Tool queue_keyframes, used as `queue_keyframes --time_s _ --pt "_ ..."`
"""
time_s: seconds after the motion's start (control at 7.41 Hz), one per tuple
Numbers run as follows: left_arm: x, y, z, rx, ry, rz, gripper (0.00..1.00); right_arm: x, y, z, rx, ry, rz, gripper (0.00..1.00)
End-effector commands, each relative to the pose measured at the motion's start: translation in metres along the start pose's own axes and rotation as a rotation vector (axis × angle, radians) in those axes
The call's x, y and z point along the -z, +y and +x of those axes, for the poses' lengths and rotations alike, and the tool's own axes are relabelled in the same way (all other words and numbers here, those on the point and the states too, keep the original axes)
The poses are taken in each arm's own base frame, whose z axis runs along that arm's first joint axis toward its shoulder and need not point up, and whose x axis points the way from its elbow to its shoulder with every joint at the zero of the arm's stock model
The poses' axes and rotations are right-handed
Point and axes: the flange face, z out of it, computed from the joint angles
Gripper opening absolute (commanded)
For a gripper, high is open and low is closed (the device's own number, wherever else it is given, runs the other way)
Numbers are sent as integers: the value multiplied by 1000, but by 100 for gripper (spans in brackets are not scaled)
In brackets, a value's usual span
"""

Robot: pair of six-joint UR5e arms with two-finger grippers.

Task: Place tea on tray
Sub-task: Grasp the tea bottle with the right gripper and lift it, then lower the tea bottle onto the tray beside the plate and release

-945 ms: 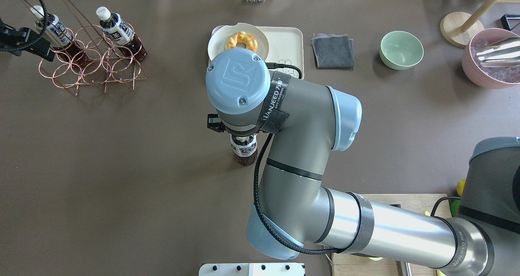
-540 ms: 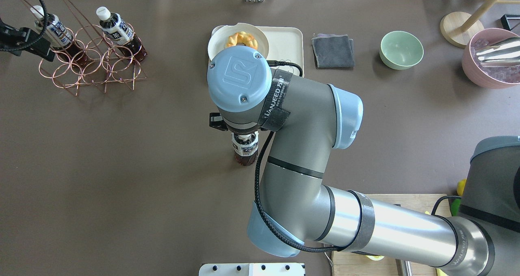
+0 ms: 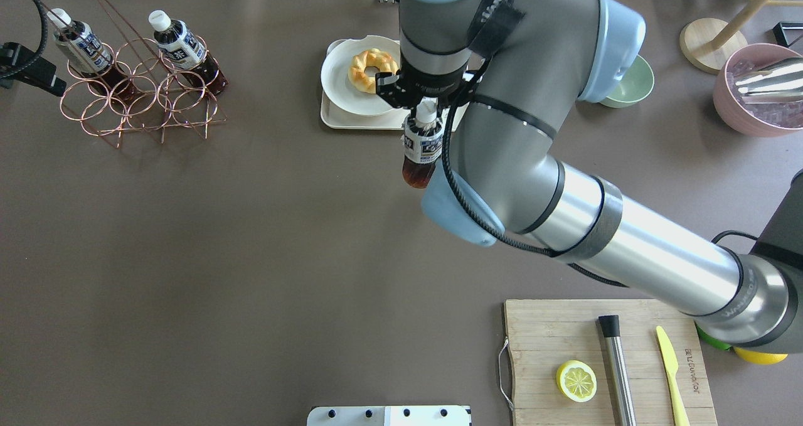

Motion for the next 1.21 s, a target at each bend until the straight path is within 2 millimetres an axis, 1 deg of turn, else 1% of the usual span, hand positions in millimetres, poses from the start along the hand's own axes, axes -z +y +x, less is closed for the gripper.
queue_keyframes --time_s 0.0,0.13,0.27,0.4,0.54,0.67,0.81,0.94,1.08 --pt "-3 30 -40 7 8 30 80 3 -125 57 22 29 -41 0" --pt "-5 38 -49 7 10 36 80 -15 -162 66 10 15 -25 0" --pt "9 39 -65 36 7 57 80 -49 -191 76 23 3 -3 0" --pt "20 39 -75 52 32 61 80 -68 -203 82 25 6 -4 0" --pt "28 57 -96 42 27 58 80 -68 -207 75 24 8 -8 0" --pt "33 65 -113 16 11 63 80 -78 -208 75 25 10 -11 0" --pt "38 65 -120 22 5 74 80 -79 -205 69 26 2 -10 0" --pt "39 65 -120 22 5 77 80 -87 -201 64 31 5 -18 0" --pt "39 65 -121 23 5 76 80 -86 -203 62 32 5 -16 0"
